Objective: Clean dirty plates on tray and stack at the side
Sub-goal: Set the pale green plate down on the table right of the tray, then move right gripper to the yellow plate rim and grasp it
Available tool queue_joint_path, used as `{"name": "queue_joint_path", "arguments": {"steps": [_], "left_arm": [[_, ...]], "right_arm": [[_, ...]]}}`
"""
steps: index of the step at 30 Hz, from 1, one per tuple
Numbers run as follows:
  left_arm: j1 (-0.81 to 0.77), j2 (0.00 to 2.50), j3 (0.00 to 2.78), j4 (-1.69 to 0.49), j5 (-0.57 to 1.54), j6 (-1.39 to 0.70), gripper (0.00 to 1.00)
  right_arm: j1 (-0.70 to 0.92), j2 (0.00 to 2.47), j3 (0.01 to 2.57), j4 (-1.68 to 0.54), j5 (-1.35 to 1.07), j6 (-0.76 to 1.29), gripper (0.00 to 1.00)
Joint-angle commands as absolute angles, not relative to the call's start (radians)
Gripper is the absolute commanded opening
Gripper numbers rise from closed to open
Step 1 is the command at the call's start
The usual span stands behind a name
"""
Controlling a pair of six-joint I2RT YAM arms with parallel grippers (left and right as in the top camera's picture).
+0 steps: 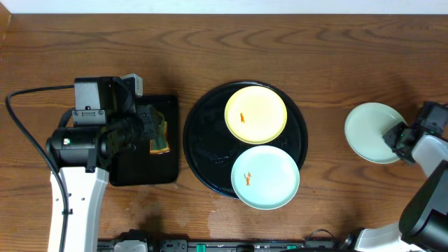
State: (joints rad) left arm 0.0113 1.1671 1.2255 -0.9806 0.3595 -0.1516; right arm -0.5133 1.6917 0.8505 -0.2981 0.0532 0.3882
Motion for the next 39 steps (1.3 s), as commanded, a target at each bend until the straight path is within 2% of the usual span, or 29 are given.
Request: {"name": "queue_joint_path", "arguments": {"steps": [1, 5, 8, 11, 15, 21, 25, 28, 29, 30, 36, 39], "left_arm": [[0.009, 1.169, 1.243, -0.982, 0.347, -0.131, 0.39], [0.009, 1.169, 1.243, -0.982, 0.347, -0.131, 0.39], [0.009, 1.169, 1.243, -0.982, 0.347, -0.131, 0.39], [0.0, 1.179, 1.243, -0.981, 0.347, -0.132, 0.4], [-0.056, 1.226, 1.243, -0.978, 0.347, -0.135, 0.44], [-0.153, 1.375, 1.243, -0.926, 0.347, -0.155, 0.44], [-0.218, 1.475, 1.243, -0.854, 0.347, -0.177, 0.43], [-0.26, 1.552, 1.243, -0.813, 0.347, -0.181, 0.43], [-0.272, 1.576, 1.243, -0.801, 0.347, -0.186, 0.43], [-0.286, 1.605, 1.243, -0.786, 0.347, -0.196, 0.43], [-0.344, 1.779, 1.243, -0.706, 0.348, -0.226, 0.23], [-0.357, 1.845, 1.243, -0.676, 0.351, -0.242, 0.19]], "right_arm": [[-0.503, 1.619, 0.926, -0.291, -0.265, 0.286, 0.37], [-0.419, 1.538, 0.955, -0.274, -0.631, 0.212, 0.4], [-0.29, 1.504, 0.955, -0.31, -0.684, 0.184, 0.4], [-0.114, 1.524, 0.953, -0.369, -0.598, 0.133, 0.4], [0.113, 1.619, 0.953, -0.384, -0.296, 0.133, 0.41], [0.226, 1.788, 0.953, -0.229, -0.118, 0.133, 0.41], [0.226, 1.839, 0.953, -0.151, -0.19, 0.134, 0.29], [0.233, 1.848, 0.953, -0.139, -0.222, 0.166, 0.05], [0.235, 1.847, 0.953, -0.14, -0.234, 0.173, 0.01], [0.235, 1.843, 0.954, -0.141, -0.246, 0.179, 0.01], [0.234, 1.81, 0.954, -0.173, -0.284, 0.216, 0.01], [0.234, 1.776, 0.954, -0.196, -0.289, 0.216, 0.01]]}}
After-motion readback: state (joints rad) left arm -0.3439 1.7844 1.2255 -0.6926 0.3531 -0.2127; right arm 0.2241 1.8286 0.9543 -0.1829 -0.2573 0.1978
